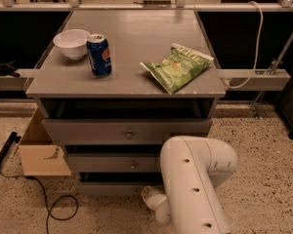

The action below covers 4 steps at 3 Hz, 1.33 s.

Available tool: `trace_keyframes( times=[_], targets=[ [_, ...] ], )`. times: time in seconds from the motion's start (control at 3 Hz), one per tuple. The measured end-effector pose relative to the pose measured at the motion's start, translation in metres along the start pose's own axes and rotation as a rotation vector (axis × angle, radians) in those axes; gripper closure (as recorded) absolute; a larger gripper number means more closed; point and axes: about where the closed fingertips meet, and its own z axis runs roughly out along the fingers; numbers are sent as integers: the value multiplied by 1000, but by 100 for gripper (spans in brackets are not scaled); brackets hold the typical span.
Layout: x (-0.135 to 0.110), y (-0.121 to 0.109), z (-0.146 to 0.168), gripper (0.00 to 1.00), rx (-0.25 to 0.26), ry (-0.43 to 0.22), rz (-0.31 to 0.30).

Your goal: Close bottom drawer

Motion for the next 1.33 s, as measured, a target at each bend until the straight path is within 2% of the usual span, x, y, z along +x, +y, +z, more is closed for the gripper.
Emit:
trace_keyframes(
  times=[0.33,1.0,1.33],
  targets=[
    [-2,0,3,100,7,-1,-2],
    [-23,-1,43,100,-17,16,-28],
    [-22,-3,39,100,-26,18,-22]
  ],
)
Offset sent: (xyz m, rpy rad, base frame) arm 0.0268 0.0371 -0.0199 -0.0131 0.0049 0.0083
